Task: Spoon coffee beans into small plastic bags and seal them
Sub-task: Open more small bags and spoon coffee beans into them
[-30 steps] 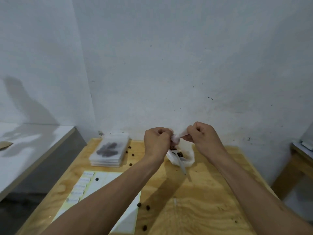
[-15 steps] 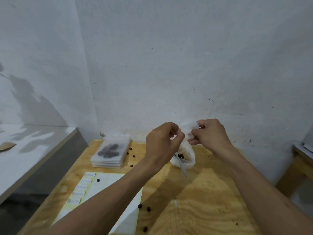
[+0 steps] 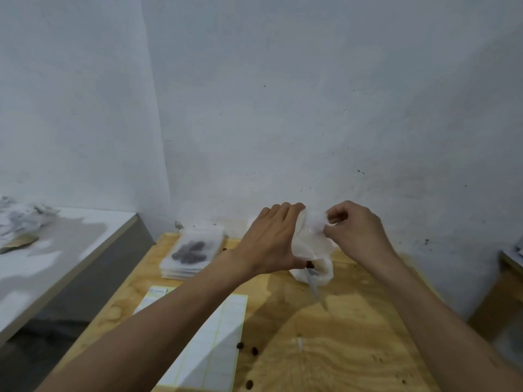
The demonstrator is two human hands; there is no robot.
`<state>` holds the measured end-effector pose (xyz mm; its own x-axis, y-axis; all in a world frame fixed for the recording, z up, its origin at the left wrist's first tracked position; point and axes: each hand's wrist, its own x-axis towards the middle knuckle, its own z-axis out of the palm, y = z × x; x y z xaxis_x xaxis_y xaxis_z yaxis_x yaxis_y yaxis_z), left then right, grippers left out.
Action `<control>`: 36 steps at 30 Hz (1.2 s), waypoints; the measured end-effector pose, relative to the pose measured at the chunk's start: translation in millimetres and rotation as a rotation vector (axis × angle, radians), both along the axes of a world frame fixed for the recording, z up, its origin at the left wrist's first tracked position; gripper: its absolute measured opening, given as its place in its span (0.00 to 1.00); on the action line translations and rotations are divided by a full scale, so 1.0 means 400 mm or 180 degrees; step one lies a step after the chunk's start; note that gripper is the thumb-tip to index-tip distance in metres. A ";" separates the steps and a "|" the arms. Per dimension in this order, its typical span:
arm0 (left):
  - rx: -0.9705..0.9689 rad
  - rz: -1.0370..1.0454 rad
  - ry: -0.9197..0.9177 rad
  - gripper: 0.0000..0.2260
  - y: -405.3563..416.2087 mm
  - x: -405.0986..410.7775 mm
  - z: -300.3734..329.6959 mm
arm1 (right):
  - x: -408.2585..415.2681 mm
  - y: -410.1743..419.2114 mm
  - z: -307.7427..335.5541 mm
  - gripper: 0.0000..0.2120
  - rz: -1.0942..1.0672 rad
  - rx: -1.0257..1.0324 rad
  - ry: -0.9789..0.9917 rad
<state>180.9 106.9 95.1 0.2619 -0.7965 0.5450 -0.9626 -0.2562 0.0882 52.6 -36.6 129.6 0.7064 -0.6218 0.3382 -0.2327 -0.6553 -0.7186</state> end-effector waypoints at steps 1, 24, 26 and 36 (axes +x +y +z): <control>0.0032 0.0104 -0.0095 0.43 0.002 0.004 -0.002 | -0.002 -0.001 0.001 0.06 -0.0015 -0.0047 -0.0146; 0.0131 0.0652 0.1471 0.30 0.038 0.082 -0.041 | -0.022 -0.078 -0.062 0.25 0.0951 -0.0477 0.0918; 0.0178 0.0678 0.2056 0.33 0.036 0.095 -0.052 | -0.045 -0.080 -0.106 0.30 0.1273 -0.0573 0.1646; 0.0253 0.0194 0.4240 0.48 -0.038 0.117 -0.069 | -0.031 -0.049 -0.203 0.12 0.1156 -0.1623 0.0697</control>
